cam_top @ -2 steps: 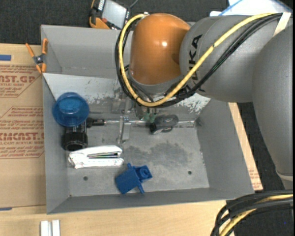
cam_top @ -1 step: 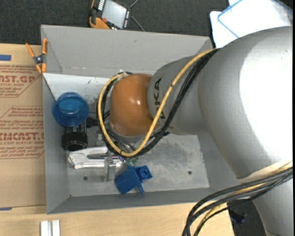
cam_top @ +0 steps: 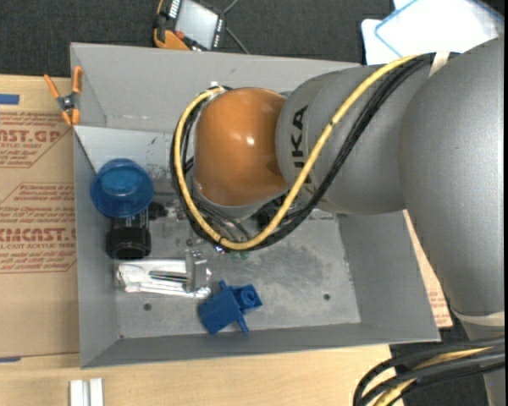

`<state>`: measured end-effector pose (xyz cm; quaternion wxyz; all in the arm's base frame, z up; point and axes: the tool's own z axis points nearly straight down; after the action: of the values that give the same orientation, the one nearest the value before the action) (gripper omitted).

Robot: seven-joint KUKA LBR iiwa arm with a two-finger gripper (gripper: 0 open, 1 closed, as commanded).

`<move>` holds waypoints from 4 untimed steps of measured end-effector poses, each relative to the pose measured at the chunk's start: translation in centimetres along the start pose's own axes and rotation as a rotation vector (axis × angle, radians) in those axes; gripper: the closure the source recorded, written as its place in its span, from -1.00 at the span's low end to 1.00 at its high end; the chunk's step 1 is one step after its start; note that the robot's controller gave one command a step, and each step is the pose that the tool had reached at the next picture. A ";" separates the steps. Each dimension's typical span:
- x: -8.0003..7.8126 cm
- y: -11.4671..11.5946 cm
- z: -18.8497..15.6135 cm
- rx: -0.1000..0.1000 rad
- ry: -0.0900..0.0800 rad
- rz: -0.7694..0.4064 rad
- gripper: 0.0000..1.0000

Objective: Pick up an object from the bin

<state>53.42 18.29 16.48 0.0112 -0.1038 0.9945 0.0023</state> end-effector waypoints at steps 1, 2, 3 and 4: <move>1.4 -0.4 10.0 0.000 0.028 0.076 -1.00; 2.9 1.9 9.4 0.007 -0.002 -0.022 -1.00; 1.2 -0.2 9.6 -0.003 0.019 0.072 1.00; 1.2 -0.2 9.6 -0.003 0.019 0.072 1.00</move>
Offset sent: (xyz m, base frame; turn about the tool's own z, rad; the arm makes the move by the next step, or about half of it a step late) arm -0.0320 0.0194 -0.0948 -0.0320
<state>52.53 17.95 6.83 0.0014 -0.0680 0.9977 0.0033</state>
